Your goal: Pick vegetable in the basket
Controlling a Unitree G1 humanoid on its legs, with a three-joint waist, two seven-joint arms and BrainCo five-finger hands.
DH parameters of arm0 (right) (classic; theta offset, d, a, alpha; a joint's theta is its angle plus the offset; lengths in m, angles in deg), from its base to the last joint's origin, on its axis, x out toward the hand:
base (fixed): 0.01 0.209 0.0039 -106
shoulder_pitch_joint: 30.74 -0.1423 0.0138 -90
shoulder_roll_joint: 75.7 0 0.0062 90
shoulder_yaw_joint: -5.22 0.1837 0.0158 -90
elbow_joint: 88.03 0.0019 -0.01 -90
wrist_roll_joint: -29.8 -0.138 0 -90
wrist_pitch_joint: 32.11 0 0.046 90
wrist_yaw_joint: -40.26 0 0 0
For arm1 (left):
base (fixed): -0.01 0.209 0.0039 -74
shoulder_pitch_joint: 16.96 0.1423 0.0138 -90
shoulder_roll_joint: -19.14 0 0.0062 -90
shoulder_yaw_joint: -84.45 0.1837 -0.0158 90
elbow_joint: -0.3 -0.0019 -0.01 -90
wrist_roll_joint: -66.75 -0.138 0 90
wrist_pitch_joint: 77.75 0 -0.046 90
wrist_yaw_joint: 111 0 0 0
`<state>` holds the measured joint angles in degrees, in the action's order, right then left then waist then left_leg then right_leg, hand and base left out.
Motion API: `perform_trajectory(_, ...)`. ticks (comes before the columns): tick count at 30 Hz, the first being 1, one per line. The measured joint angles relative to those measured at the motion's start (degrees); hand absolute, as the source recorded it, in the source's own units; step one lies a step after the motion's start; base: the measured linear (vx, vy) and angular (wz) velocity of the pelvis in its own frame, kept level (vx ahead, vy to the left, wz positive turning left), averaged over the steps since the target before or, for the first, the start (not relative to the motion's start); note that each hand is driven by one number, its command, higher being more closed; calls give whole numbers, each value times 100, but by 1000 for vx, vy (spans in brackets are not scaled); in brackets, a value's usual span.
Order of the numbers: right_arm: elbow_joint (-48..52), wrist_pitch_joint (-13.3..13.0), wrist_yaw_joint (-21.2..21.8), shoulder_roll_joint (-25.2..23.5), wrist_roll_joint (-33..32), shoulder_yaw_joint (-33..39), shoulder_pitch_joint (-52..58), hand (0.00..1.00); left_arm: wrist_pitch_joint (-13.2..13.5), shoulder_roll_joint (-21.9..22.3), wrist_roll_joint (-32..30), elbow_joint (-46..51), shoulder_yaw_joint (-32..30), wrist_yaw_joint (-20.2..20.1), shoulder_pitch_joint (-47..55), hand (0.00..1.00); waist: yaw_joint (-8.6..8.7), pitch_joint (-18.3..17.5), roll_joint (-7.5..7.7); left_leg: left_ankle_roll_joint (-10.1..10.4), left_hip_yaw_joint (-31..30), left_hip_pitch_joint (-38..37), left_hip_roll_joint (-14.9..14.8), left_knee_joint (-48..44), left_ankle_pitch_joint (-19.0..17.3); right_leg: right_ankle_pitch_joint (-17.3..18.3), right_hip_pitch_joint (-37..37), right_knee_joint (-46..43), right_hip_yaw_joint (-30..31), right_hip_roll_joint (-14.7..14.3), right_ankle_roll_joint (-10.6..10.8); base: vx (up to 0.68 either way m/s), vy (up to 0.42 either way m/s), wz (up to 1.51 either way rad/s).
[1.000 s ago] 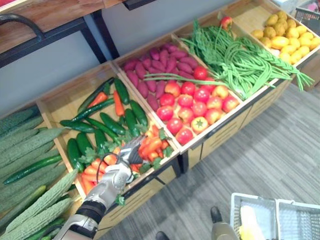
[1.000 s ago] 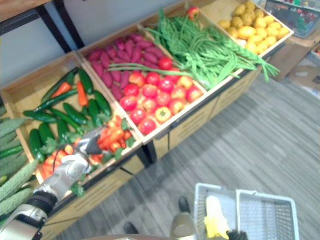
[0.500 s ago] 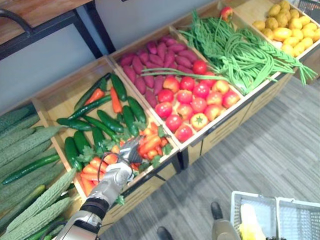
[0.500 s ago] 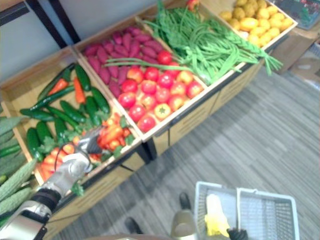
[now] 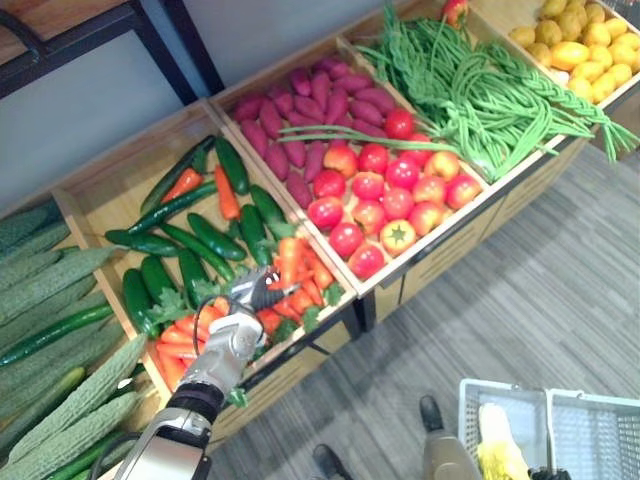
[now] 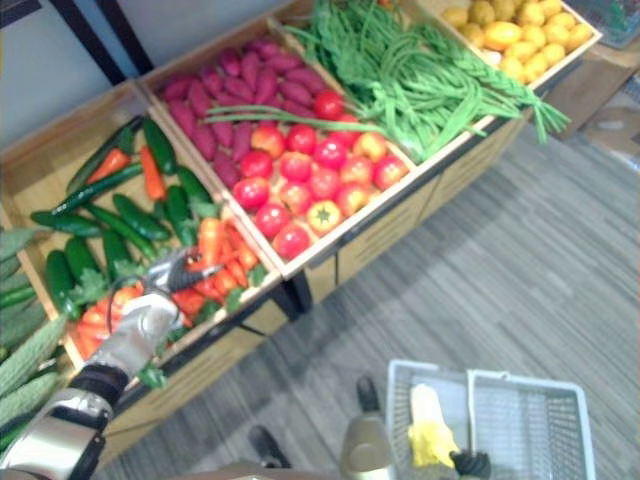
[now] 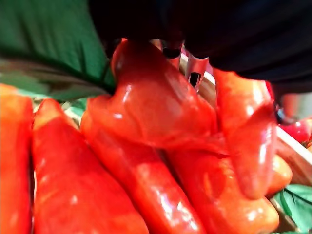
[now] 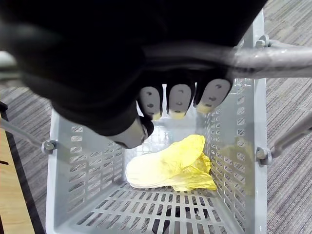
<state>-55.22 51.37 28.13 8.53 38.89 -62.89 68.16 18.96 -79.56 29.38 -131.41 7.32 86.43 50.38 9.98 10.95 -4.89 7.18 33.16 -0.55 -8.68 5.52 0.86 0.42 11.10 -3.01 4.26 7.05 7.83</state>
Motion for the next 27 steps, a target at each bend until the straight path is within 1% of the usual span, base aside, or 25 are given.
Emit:
perform_trajectory(2,0,0,0,0,-2,0,-22,100,5,16,0,3,-20,21,-16,100,-63,20,8,0,71,26,-6,0,0,-36,68,0,57,-19,-2,-2,-20,-13)
perform_trajectory(6,-3,0,0,0,-1,0,-33,100,-60,62,-2,-4,-29,18,-9,100,-55,30,6,0,74,28,-9,-1,0,-41,67,6,64,-22,2,1,-6,-2)
perform_trajectory(15,-23,4,-1,1,1,3,-12,100,-89,91,-19,-76,-27,2,18,100,-55,30,12,-2,38,-75,-7,-1,1,-41,-58,-12,15,-8,3,0,-2,1)
perform_trajectory(18,-25,5,-1,0,3,5,-5,100,-101,91,-103,-75,-25,-1,17,100,-35,30,12,-20,-66,-64,5,-1,17,-40,-99,-12,-76,21,3,-8,-18,13)
perform_trajectory(20,-50,7,0,0,3,7,14,100,-102,88,-129,-67,-26,-9,23,100,-55,22,25,-25,-102,-84,3,-1,29,-40,-140,-12,-109,24,3,-11,-22,11)
perform_trajectory(23,-49,8,0,-1,21,14,14,100,-112,83,-129,53,-27,-12,46,100,-61,19,30,-38,-187,-82,2,-1,60,-39,-182,-18,-176,31,3,-9,-23,13)
perform_trajectory(27,-49,31,0,-5,22,39,19,100,-124,65,-122,527,-38,-9,52,100,-74,-17,75,-42,-326,-88,-15,-1,109,-38,-272,-18,-311,33,2,-9,-27,17)
